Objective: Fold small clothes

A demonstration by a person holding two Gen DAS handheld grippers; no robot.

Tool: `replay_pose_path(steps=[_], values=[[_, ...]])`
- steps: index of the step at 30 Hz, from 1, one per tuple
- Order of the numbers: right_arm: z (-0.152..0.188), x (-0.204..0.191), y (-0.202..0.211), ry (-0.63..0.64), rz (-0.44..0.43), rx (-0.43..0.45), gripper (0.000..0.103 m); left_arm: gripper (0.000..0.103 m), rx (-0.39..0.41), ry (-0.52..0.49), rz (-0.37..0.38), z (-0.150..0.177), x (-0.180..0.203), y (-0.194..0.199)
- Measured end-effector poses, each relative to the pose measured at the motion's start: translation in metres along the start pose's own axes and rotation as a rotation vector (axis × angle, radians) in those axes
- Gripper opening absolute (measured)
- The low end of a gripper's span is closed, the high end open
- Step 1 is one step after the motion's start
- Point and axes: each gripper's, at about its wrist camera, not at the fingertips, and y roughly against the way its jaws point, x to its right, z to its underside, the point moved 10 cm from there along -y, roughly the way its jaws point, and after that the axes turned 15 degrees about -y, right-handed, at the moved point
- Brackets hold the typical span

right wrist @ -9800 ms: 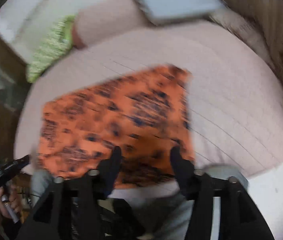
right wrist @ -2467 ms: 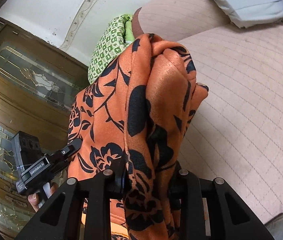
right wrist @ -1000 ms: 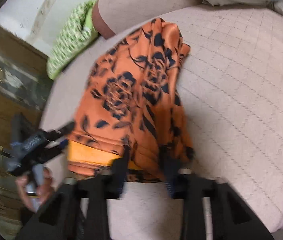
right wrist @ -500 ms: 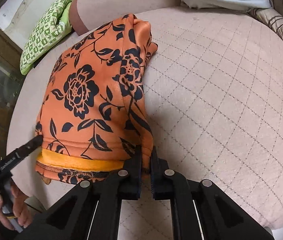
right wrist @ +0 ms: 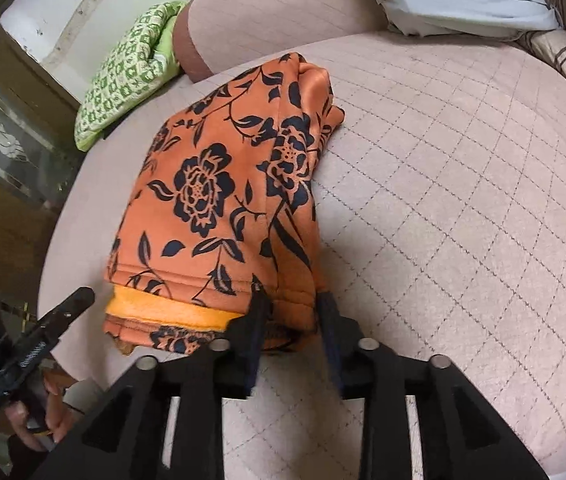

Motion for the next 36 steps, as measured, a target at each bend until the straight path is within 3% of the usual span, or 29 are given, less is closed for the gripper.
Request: replay_pose_path(steps=[4, 7, 11, 12, 14, 15, 17, 19, 21, 24, 26, 29, 30, 32, 33, 34, 36], values=[[0.006, 0.003, 0.004, -0.011, -0.018, -0.007, 0.034, 0.039, -0.053, -0.083, 0.029, 0.006, 0.009, -0.006], [0.009, 0.004, 0.001, -0.022, -0.022, -0.019, 0.034, 0.040, -0.057, -0.130, 0.008, 0.000, 0.012, -0.012], [0.008, -0.001, -0.009, -0.021, -0.015, -0.034, 0.033, 0.040, -0.119, -0.189, -0.087, -0.011, 0.000, -0.040], [0.008, -0.001, -0.011, -0.021, -0.012, -0.036, 0.028, 0.039, -0.122, -0.190, -0.094, -0.013, -0.002, -0.045], [0.006, 0.002, -0.015, -0.024, 0.021, -0.037, 0.015, 0.020, -0.090, -0.151, -0.042, -0.018, -0.001, -0.045], [0.005, 0.003, -0.016, -0.028, 0.026, -0.039, 0.008, 0.003, -0.076, -0.132, -0.020, -0.020, 0.001, -0.042], [0.001, 0.003, -0.011, -0.038, 0.028, -0.023, 0.006, 0.002, -0.038, -0.126, -0.035, -0.024, 0.002, -0.027], [-0.002, 0.001, 0.002, -0.029, 0.041, 0.016, 0.006, 0.002, -0.034, -0.160, -0.103, -0.021, 0.002, -0.012], [-0.004, -0.002, 0.014, -0.013, 0.056, 0.059, 0.006, 0.002, -0.031, -0.141, -0.082, -0.014, 0.005, -0.006], [-0.005, 0.008, 0.004, -0.017, 0.095, 0.048, 0.006, 0.002, -0.096, -0.133, -0.098, 0.007, 0.001, -0.024], [0.000, 0.021, -0.019, -0.041, 0.114, -0.012, 0.006, 0.002, -0.155, -0.093, -0.054, 0.022, 0.001, -0.037], [0.008, 0.023, -0.031, -0.025, 0.111, -0.068, 0.014, 0.004, -0.164, -0.024, 0.063, 0.030, 0.001, -0.029], [0.007, 0.021, -0.025, -0.023, 0.093, -0.064, 0.020, 0.006, -0.145, -0.012, 0.103, 0.028, -0.001, -0.019], [0.004, 0.015, -0.009, -0.034, 0.033, -0.059, 0.043, 0.016, -0.108, 0.029, 0.166, 0.023, -0.007, -0.001], [-0.003, 0.012, 0.003, -0.039, 0.003, -0.033, 0.059, 0.031, -0.079, 0.056, 0.191, 0.016, -0.012, 0.008], [-0.009, 0.009, 0.013, -0.037, -0.018, -0.006, 0.065, 0.045, -0.030, 0.085, 0.211, 0.006, -0.019, 0.020], [-0.029, -0.001, 0.029, -0.025, -0.067, 0.031, 0.065, 0.056, 0.018, 0.113, 0.208, -0.014, -0.030, 0.030]])
